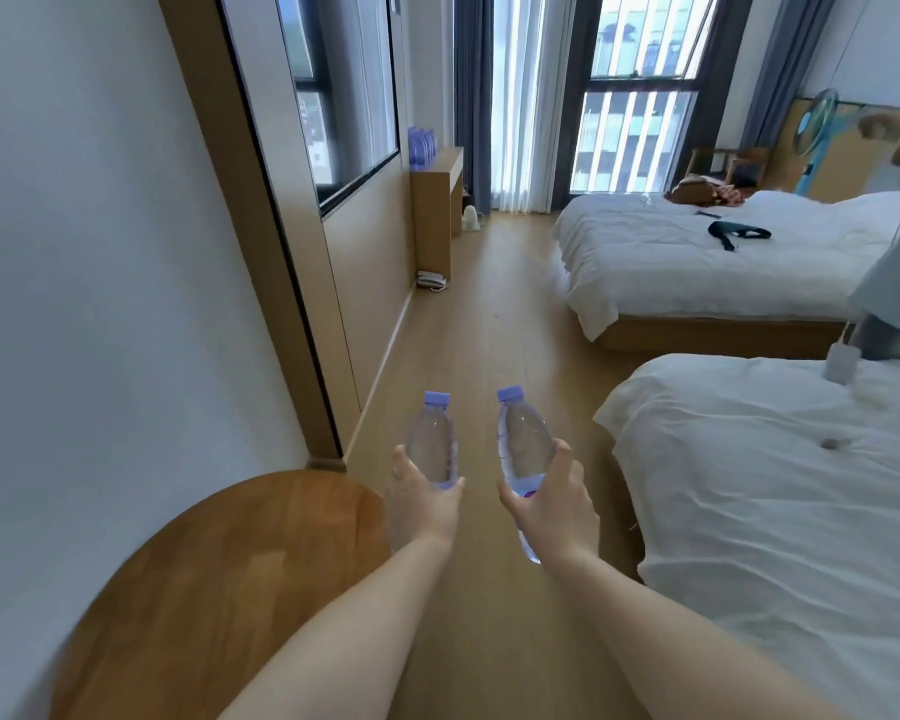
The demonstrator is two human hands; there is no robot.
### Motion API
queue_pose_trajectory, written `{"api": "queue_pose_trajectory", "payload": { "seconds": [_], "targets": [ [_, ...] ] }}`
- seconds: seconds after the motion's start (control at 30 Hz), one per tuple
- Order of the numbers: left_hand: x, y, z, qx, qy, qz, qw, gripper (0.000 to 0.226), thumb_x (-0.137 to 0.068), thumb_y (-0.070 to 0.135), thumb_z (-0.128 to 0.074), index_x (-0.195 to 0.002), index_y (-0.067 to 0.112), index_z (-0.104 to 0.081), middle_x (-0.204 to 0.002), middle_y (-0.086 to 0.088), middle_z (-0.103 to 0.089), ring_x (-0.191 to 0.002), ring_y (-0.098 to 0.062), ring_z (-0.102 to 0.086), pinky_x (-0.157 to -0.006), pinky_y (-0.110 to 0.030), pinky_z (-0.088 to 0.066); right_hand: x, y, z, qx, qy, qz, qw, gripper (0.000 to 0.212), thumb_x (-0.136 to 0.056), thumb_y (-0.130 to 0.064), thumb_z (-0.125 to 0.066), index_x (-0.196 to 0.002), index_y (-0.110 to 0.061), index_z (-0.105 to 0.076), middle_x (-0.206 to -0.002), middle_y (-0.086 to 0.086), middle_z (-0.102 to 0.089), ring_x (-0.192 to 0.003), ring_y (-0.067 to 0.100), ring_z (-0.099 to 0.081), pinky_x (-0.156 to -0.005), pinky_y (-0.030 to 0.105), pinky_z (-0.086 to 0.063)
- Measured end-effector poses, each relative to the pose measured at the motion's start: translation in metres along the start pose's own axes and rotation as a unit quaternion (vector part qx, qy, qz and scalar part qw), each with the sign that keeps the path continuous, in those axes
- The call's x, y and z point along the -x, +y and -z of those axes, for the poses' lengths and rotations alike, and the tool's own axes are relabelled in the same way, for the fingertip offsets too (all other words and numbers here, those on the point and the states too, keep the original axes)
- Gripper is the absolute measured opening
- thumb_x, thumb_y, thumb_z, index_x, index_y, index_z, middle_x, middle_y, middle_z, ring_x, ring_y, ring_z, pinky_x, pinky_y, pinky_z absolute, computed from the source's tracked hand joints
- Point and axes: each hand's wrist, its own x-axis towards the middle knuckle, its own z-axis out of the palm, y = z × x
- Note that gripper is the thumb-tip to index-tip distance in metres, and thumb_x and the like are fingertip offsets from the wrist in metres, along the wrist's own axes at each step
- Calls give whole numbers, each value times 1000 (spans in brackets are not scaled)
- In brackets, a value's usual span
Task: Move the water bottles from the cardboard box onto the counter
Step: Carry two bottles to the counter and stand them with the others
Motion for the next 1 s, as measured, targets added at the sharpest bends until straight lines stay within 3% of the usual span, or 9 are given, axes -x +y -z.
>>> {"api": "queue_pose_trajectory", "payload": {
  "seconds": [0.23,0.37,0.63,1.0],
  "targets": [
    [-129,73,-68,4,-19,-17,1000,85,-76,42,-75,-144,20,-28,-137,-1,-47,-124,-22,-48,-93,-37,-42,-156,-14,-22,-7,14,-7,1000,77,-76,-51,-71,-136,-28,-28,-125,-6,-48,-98,13,-57,-75,35,-52],
    [-201,104,-125,5,-28,-10,1000,87,-76,42,-74,-145,20,-26,-140,1,-44,-124,-23,-49,-94,-39,-44,-253,-6,-38,-7,9,-13,1000,78,-76,-51,-71,-137,-28,-28,-126,-6,-48,-102,14,-57,-77,37,-53],
    [-362,187,-244,58,-11,-6,998,88,-73,33,-79,-144,18,-29,-138,-3,-46,-123,-24,-49,-99,-42,-44,-479,5,-75,-28,-4,-37,999,86,-77,-59,-66,-143,-22,-24,-133,1,-47,-108,22,-58,-80,38,-49],
    [-595,269,-333,87,31,35,995,81,-67,37,-82,-132,20,-37,-128,-1,-53,-112,-26,-58,-94,-42,-48,-737,-28,-151,-14,-45,-23,999,86,-74,-57,-66,-141,-23,-24,-127,1,-50,-103,24,-59,-76,34,-45]
  ]
}}
